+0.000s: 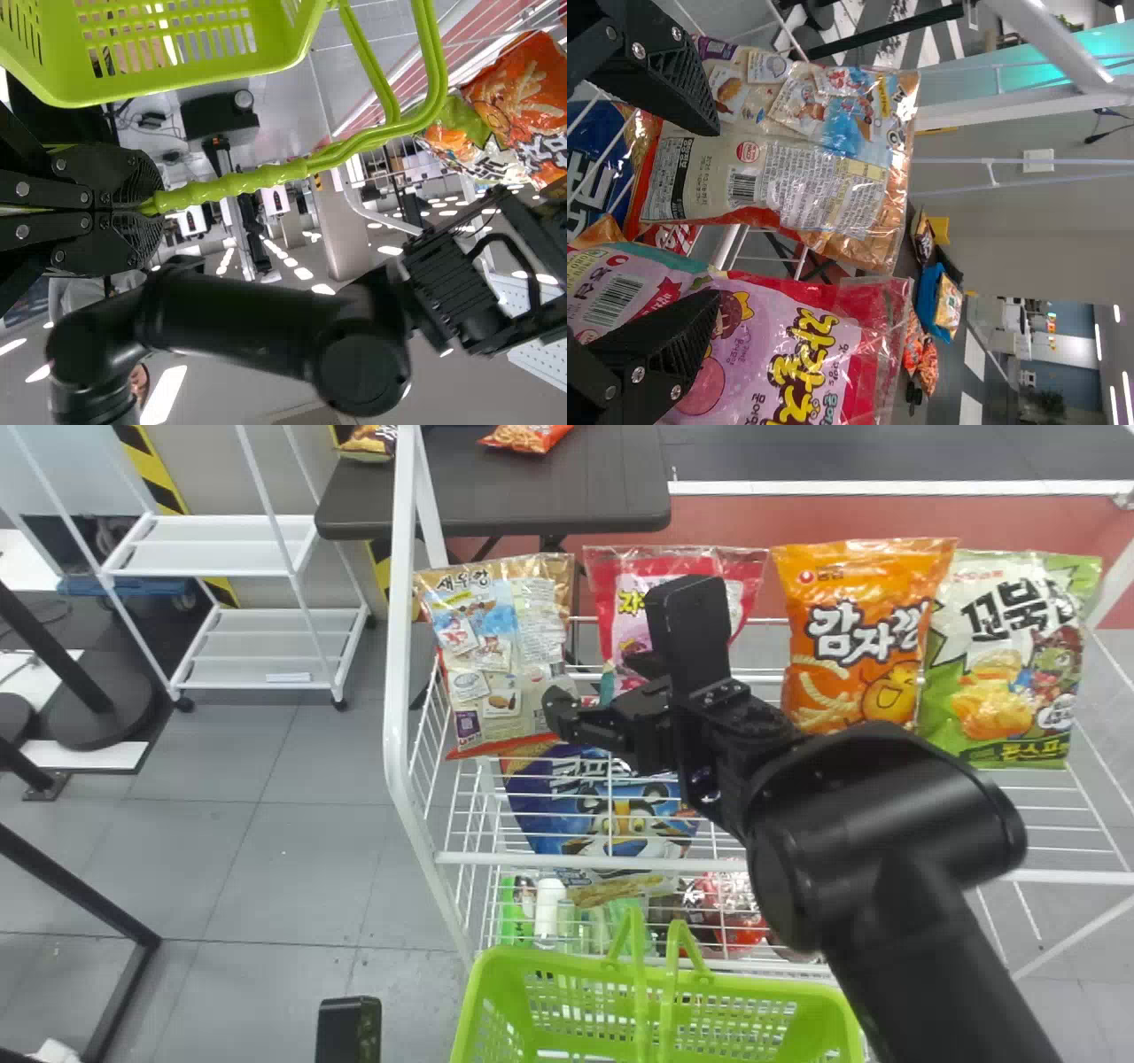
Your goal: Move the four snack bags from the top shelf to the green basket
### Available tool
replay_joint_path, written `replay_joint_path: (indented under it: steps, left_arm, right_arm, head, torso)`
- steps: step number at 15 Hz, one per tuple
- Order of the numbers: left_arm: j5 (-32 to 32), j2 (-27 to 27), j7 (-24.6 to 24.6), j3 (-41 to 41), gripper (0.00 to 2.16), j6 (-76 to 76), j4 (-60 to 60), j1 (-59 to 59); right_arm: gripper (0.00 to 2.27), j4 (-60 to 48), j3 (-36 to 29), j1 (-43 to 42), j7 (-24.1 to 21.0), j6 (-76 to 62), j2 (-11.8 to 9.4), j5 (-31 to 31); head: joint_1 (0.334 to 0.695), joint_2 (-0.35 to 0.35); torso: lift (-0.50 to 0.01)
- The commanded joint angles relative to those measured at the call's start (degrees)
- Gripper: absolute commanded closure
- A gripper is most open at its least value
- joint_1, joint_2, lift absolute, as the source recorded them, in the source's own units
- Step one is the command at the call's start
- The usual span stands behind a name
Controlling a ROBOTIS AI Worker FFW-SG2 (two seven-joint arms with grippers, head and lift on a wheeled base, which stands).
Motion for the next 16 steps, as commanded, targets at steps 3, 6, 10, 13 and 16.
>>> replay_joint_path:
  steps: [3,6,10,13,16]
  left_arm:
    - [1.1,0.1,-1.0,1.6,1.19,0.0,1.8,-1.0]
    - [1.2,0.2,-1.0,1.6,1.19,0.0,2.0,-1.2]
    - [1.3,0.3,-1.0,1.5,1.19,0.0,2.1,-1.3]
    - [1.3,0.3,-0.9,1.5,1.19,0.0,3.2,-1.6]
    - [1.1,0.2,-0.6,1.4,1.19,0.0,3.7,-1.8]
  right_arm:
    - [0.28,6.3,2.0,-5.2,1.2,-0.1,0.1,-0.4]
    - [1.1,7.0,2.2,-6.5,5.8,1.5,0.1,-0.4]
    - [1.96,7.9,0.7,-7.7,11.6,1.8,0.1,-0.6]
    - [2.05,8.7,0.0,-7.8,13.4,0.8,0.1,-0.7]
    - [2.05,3.4,0.3,-3.7,13.2,0.8,0.1,0.3]
  head:
    - [0.695,0.088]
    - [0.695,0.118]
    - [0.695,0.141]
    - [0.695,0.141]
    - [0.695,0.137]
  torso:
    - [0.0]
    - [0.0]
    - [0.0]
    - [0.0]
    - [0.0]
